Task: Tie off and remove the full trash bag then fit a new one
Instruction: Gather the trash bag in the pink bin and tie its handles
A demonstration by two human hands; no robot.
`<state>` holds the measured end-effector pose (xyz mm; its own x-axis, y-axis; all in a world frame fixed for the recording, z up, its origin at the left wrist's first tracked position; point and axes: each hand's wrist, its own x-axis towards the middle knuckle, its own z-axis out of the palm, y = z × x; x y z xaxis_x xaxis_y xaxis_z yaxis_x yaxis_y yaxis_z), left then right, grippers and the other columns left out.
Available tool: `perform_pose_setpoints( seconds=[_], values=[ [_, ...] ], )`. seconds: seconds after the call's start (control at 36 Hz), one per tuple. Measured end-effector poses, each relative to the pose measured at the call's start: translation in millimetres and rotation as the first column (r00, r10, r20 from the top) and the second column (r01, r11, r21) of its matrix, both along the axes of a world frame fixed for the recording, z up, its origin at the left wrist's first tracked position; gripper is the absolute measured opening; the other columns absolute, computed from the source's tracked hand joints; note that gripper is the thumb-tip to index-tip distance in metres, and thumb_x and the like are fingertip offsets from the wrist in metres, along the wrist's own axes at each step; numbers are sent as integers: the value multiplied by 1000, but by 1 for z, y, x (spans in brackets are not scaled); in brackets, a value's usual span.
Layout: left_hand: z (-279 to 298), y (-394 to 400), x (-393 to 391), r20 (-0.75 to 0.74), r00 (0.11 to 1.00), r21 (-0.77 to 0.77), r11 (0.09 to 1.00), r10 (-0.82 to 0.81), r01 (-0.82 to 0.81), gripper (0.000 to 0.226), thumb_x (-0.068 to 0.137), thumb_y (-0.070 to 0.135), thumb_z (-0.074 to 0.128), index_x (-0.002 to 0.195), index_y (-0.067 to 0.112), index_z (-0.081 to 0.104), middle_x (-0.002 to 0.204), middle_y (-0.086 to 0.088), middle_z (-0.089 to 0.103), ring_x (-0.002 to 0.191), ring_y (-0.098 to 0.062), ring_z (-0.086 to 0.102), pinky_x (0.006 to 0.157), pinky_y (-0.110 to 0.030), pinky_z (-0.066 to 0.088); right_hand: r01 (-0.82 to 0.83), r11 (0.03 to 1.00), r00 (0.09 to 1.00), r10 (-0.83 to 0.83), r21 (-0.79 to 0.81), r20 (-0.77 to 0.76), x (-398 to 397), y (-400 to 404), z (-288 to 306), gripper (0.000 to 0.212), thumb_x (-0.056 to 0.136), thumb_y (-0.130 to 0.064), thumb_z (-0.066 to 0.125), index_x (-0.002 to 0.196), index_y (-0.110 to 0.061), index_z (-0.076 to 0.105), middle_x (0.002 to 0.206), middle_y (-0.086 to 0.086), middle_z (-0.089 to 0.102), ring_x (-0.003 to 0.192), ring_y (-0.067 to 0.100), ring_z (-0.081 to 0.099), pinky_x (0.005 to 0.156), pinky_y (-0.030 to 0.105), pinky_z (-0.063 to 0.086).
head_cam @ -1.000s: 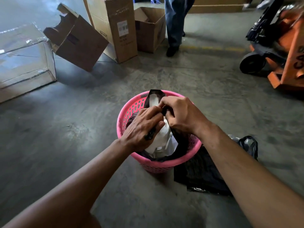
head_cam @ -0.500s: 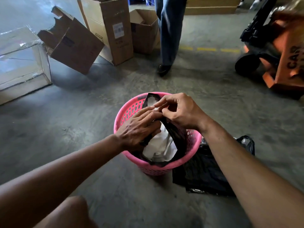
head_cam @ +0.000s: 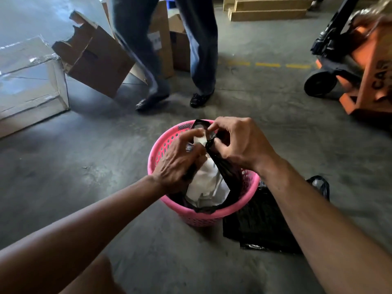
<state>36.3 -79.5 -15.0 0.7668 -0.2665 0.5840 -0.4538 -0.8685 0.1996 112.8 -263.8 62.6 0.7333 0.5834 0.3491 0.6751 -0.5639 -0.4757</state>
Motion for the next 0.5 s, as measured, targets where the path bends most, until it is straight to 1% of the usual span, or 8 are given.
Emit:
perform_pose_setpoints(
  seconds=[0.06, 0.08, 0.14, 0.19, 0.28, 0.36, 0.42, 0.5],
  values=[
    [4, -1, 3, -81, 988, -226, 963, 133, -148, 13, 100, 19, 55, 102, 7, 55, 121, -12, 49, 103, -24, 56, 87, -39, 49, -46, 999, 997, 45, -15, -66, 1, -5, -1, 23, 75, -28, 73, 98, -24, 73, 89, -7, 74, 80, 11, 69, 77, 35, 57],
    [6, -2, 3, -99, 971, -260, 936, 216, -235, 14, 101, 24, 53, 100, 10, 52, 112, -8, 50, 95, -22, 53, 84, -36, 44, -62, 998, 992, 61, -3, -112, 3, -8, -2, 22, 74, -31, 75, 95, -24, 74, 89, -8, 74, 81, 8, 70, 78, 34, 57],
    [7, 1, 3, -148, 940, -153, 932, 307, -328, 16, 102, 32, 48, 98, 16, 48, 96, -3, 50, 89, -24, 50, 84, -36, 37, -68, 998, 985, 68, 9, -161, 5, -12, -7, 18, 74, -36, 77, 88, -25, 77, 87, -9, 75, 81, 7, 70, 79, 35, 56],
    [-2, 7, 2, -163, 938, 30, 952, 304, -304, 20, 103, 38, 42, 98, 21, 52, 91, 0, 52, 89, -26, 54, 84, -37, 33, -47, 999, 985, 44, -11, -168, 7, -14, -13, 14, 74, -37, 77, 83, -26, 79, 84, -9, 74, 80, 10, 69, 79, 36, 55],
    [-8, 17, -4, -263, 896, 178, 931, 357, -319, 37, 102, 47, 34, 89, 24, 59, 92, -1, 60, 92, -28, 58, 86, -42, 32, 23, 999, 982, -31, -46, -185, 12, -20, -26, 8, 74, -31, 79, 78, -23, 79, 80, -9, 75, 78, 10, 69, 79, 34, 55],
    [-11, 30, -8, -340, 835, 387, 874, 432, -295, 49, 99, 53, 27, 93, 26, 67, 99, 2, 67, 99, -27, 60, 86, -44, 33, 152, 979, 957, -181, -139, -228, 21, -31, -40, 10, 72, -28, 81, 72, -19, 76, 74, -5, 75, 75, 15, 70, 76, 31, 54],
    [-14, 37, -14, -361, 807, 473, 837, 467, -273, 47, 96, 50, 28, 95, 28, 70, 103, 3, 71, 102, -28, 61, 86, -43, 33, 214, 953, 933, -264, -213, -245, 25, -37, -52, 12, 71, -28, 81, 70, -18, 73, 73, -1, 73, 78, 22, 70, 73, 29, 51],
    [-20, 42, -23, -401, 758, 546, 798, 515, -253, 39, 93, 44, 35, 100, 29, 70, 108, 0, 69, 110, -27, 58, 90, -46, 33, 287, 908, 910, -358, -306, -210, 26, -40, -66, 13, 71, -28, 78, 79, -18, 76, 85, 7, 77, 86, 31, 71, 74, 30, 49]
  ],
)
